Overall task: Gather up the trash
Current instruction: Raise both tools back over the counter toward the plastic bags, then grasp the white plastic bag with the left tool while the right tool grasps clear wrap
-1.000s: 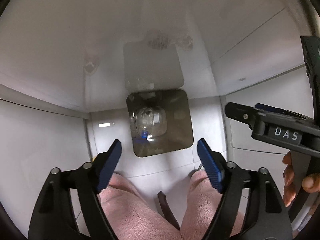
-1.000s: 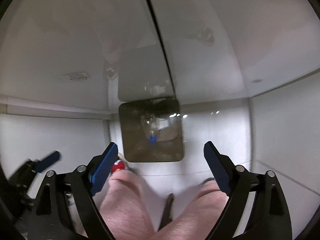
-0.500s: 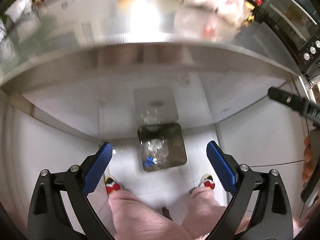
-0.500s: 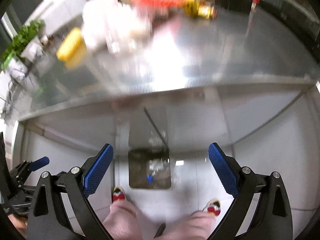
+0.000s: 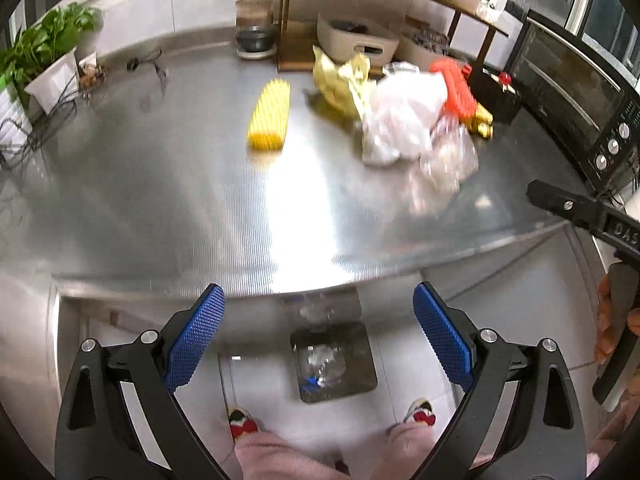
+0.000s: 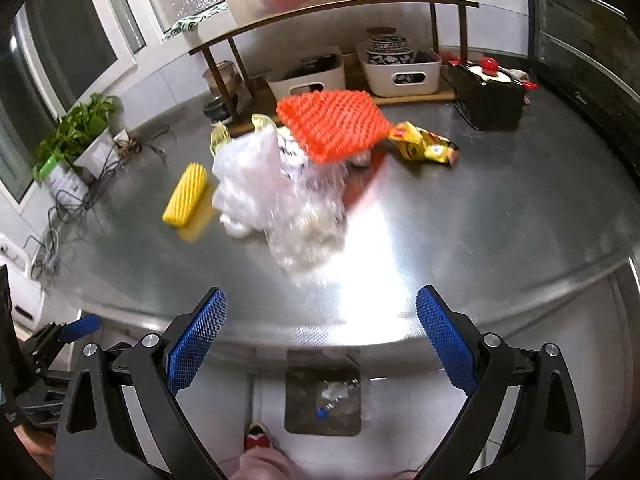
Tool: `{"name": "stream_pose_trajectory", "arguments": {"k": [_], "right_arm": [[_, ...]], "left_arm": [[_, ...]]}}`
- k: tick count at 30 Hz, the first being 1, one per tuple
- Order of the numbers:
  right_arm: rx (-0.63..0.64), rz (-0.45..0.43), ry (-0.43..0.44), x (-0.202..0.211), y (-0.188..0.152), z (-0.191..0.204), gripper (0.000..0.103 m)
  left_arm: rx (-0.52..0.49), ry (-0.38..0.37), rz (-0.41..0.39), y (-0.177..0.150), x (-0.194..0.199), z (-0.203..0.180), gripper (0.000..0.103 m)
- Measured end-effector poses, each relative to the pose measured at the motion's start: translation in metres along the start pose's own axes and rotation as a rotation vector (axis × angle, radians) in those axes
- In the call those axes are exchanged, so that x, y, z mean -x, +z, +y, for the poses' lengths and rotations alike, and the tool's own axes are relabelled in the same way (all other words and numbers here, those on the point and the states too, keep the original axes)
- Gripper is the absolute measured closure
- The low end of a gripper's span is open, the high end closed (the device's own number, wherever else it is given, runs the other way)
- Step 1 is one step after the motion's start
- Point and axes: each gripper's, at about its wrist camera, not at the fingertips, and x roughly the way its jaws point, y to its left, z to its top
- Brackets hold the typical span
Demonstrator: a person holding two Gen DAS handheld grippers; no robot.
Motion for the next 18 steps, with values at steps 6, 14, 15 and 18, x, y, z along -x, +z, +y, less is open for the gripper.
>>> {"name": "stream_pose_trajectory", "arguments": {"k": [6, 14, 15, 18], "right_arm": [[0.013, 0.035, 0.019, -0.037, 0.023, 0.006, 0.027], [0.015, 0.086, 0.011, -0.082, 0.038, 0.004, 0.048], [0.014, 0.097, 0.014, -0.087, 0.038, 0.003, 0.052], [0.014, 0.12, 0.027, -0.092, 0.039, 0.0, 0.076]], "left_arm": [[-0.012, -0.003, -0.026, 0.029, -0.01, -0.007, 0.014], [-0.035, -0.007, -0.028, 0.062, -0.033, -0.014, 0.014], [-0.037, -0.012, -0.027, 0.066, -0.037, -0.016, 0.014], [-0.049, -0.028, -0.02, 0.076, -0.046, -0.022, 0.014]]}}
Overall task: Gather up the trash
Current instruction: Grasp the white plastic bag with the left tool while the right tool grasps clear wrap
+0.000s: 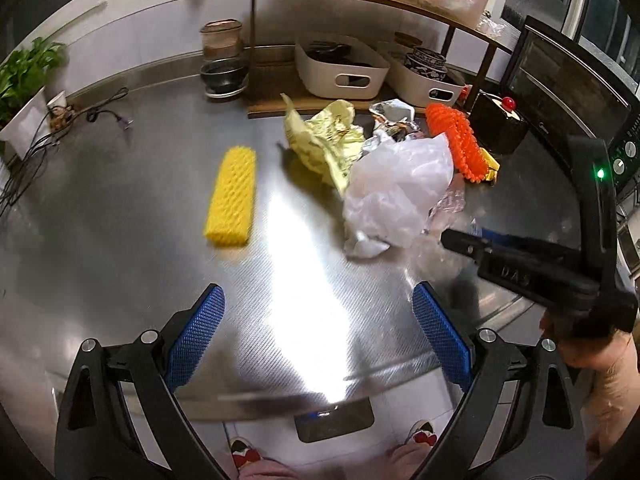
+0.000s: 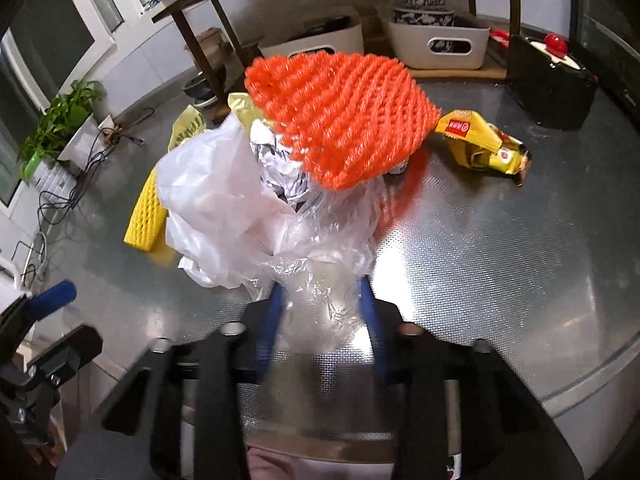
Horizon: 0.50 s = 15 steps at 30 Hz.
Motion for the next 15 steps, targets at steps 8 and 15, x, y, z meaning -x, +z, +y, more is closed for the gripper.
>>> {"name": "stream_pose_trajectory", "arguments": {"k": [8, 15], "right_arm": [[0.006, 0.05, -0.025, 0.013, -0.007, -0.014, 0.097], [-0.026, 0.074, -0.02, 0.02, -0.011, -0.027, 0.097]], "left_arm": [[-0.011, -0.068, -0.002, 0.024, -0.022, -0.019, 0.017], [-0.035, -0.077, -0.005, 0.045, -0.042, -0.034, 0.021]]}}
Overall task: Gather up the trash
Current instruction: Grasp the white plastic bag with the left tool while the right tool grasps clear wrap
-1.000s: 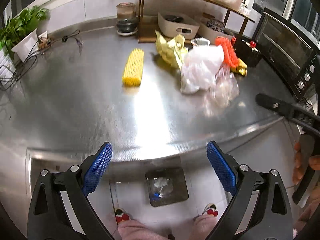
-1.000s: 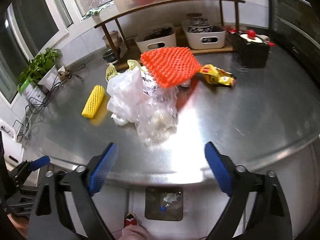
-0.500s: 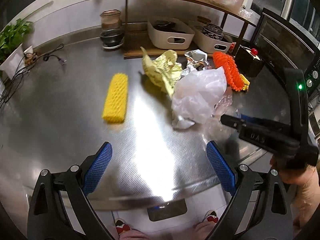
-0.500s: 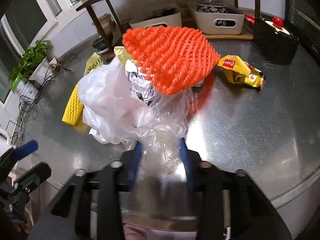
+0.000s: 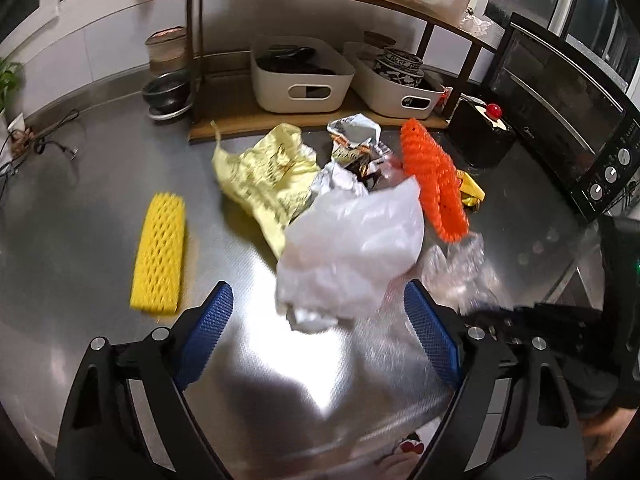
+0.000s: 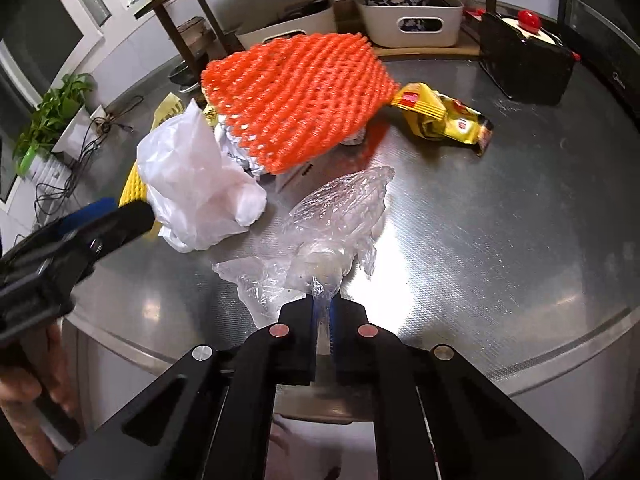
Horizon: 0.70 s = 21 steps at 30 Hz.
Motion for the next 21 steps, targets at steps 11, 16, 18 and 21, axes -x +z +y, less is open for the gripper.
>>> {"name": "stream_pose_trajectory", "arguments": {"k": [11, 16, 18, 21], "right_arm": [[-0.018, 0.001, 0.0, 0.002, -0.004, -0.008, 0.097], [-0.021, -0.007, -0.007, 0.006, -0.008, -0.007, 0.097], [-0.022, -0.01, -0.007, 0.008, -0.01, -0.006, 0.097], [-0.014, -0.018, -0.005, 0.013, -0.014, -0.001, 0.097]], "left_arm": [[-0.054, -0.041, 0.065, 0.012, -0.033, -0.017, 0.074], [-0.042, -0.064, 0.07, 0.008, -0.028, -0.015, 0.096], [-0.042, -0.056, 0.06, 0.004, -0.021, -0.013, 0.099], [-0.043, -0.039, 0.042, -0.004, -0.006, -0.01, 0.101]]}}
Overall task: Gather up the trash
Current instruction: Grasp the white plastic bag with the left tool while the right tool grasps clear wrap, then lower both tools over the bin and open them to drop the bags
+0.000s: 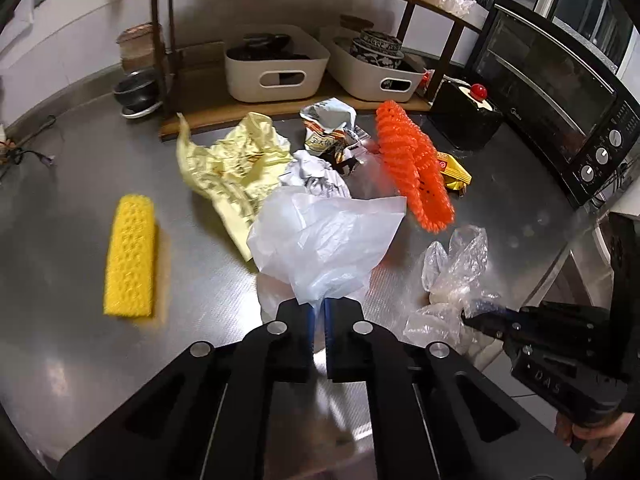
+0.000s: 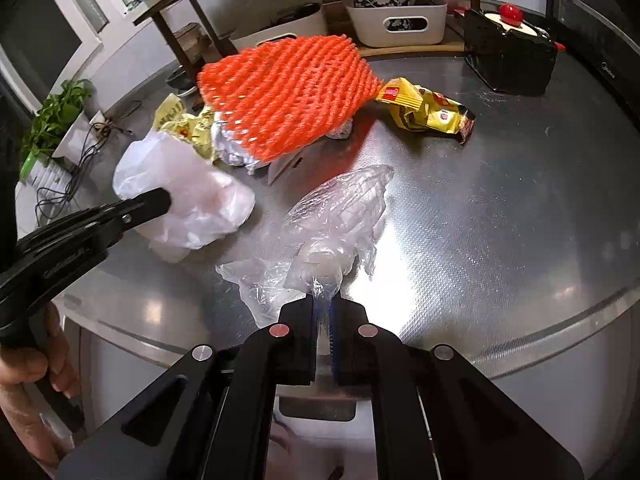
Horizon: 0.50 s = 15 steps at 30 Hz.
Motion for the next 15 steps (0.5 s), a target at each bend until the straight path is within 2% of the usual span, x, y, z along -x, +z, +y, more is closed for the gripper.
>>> {"name": "stream_pose_trajectory", "arguments": {"k": [8, 15], "right_arm": [[0.048, -0.029, 0.022, 0.02, -0.016, 0.026, 0.097], [0.1, -0.03, 0.044, 0.042, -0.045, 0.053, 0.097]], "left_arm": [[0.03, 0.03, -0.016, -0.032, 0.044, 0.008, 0.101], [0.063, 0.049, -0.005, -0.078, 0.082, 0.01, 0.101]]}}
